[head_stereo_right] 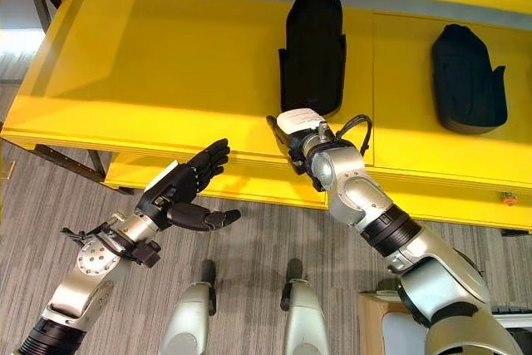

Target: Move parts from the plastic box to the shelf.

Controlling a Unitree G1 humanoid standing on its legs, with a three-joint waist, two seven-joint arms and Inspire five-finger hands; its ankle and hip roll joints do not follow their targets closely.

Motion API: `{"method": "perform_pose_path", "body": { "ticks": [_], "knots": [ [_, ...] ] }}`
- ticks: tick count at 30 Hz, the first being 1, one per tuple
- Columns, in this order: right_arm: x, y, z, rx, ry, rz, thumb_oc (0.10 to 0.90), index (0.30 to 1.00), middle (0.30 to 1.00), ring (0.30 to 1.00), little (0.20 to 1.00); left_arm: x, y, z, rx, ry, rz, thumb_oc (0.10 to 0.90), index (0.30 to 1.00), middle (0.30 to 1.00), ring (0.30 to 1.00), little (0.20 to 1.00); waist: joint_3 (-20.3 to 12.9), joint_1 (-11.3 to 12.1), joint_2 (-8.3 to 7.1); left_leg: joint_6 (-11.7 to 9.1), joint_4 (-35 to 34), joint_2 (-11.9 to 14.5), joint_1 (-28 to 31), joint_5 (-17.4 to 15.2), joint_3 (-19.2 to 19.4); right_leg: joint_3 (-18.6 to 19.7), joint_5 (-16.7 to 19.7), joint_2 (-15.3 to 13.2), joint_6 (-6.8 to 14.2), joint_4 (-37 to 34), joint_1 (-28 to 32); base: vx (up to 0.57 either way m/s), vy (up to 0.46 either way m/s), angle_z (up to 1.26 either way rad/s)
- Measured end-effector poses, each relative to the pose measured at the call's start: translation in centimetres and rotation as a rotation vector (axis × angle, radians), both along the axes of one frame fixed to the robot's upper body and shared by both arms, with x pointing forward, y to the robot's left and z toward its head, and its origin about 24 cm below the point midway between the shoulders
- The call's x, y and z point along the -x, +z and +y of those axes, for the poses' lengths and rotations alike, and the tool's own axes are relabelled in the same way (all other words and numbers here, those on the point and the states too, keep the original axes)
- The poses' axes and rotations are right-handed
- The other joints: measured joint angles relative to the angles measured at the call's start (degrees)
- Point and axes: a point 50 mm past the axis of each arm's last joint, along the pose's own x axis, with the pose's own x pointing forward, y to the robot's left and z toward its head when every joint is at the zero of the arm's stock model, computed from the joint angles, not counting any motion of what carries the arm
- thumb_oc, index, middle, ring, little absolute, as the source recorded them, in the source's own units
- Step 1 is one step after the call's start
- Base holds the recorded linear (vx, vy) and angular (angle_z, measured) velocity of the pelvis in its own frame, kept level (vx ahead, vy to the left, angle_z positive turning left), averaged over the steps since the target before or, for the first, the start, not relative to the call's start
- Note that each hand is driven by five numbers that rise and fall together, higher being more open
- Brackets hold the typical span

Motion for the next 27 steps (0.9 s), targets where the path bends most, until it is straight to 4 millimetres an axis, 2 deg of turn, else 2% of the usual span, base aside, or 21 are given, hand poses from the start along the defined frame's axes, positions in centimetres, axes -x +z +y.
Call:
{"method": "perform_pose_path", "body": {
  "ticks": [5, 9, 27],
  "knots": [
    [-0.3, -0.2, -1.0, -0.119, -0.013, -0.051, 0.9, 1.0, 1.0, 1.0, 1.0, -0.1, 0.2, -0.1, 0.0, 0.001, -0.009, 0.9, 1.0, 1.0, 1.0, 1.0, 0.0, 0.0, 0.0, 0.1, 0.4, 0.0, -0.1, -0.1, 0.1, 0.2, 0.3, 0.0, 0.0, -0.2, 0.0, 0.0, 0.006, 0.0],
    [0.0, -0.6, -1.2, -0.131, -0.004, -0.052, 0.9, 1.0, 1.0, 1.0, 1.0, -0.2, 0.3, 0.0, 0.001, 0.007, -0.011, 0.9, 1.0, 1.0, 1.0, 1.0, 0.0, -0.2, 0.03, 0.2, 0.6, 0.0, -0.2, -0.5, 0.3, 0.4, 0.4, 0.0, 0.1, -0.4, 0.0, 0.0, 0.011, -0.03],
    [0.1, -0.2, -1.1, -0.132, 0.012, -0.071, 0.9, 1.0, 1.0, 1.0, 1.0, -0.2, 0.3, 0.0, 0.002, 0.007, -0.011, 0.9, 1.0, 1.0, 1.0, 1.0, 0.4, -0.5, 0.82, 0.2, 0.4, 0.0, -0.2, -0.5, 0.3, 0.4, 0.0, 0.0, 0.7, -0.2, -0.1, 0.0, 0.0, 0.0]
  ]
}}
